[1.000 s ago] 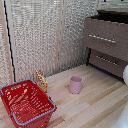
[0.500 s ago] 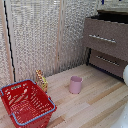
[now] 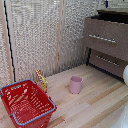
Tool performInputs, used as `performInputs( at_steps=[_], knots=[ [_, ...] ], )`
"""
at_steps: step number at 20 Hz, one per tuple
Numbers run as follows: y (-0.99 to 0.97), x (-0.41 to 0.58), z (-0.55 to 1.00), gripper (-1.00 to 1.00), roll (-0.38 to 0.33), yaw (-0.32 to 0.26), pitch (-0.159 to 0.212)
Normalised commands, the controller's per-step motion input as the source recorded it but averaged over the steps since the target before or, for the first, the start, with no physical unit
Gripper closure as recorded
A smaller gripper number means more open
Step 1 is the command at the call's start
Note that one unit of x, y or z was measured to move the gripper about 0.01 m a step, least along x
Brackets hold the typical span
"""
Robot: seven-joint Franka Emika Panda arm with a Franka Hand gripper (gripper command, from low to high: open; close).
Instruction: Transport the gripper mindfully toward the orange-red bowl and clasp it to elevate with ease. Ensure your robot's arm aligns efficiently with the top drawer's opening. Carefully slide the orange-red bowl into the designated spot with precision. After confirmation, withdraw the gripper gently. Close the drawer smoothly by transitioning the gripper to its handle.
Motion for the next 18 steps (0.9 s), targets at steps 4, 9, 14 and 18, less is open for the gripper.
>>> performInputs(
  at_steps=[4,9,14,18],
  knots=[
    [0.28,-0.046,-0.26,-1.00,-0.333,0.099,0.185],
    [0.31,0.000,-0.33,-1.00,-0.350,0.091,0.144],
    [0.25,0.000,-0.23,-1.00,-0.374,0.091,0.145],
    [0.26,0.000,-0.19,-1.00,-0.375,0.072,0.145]
  ],
)
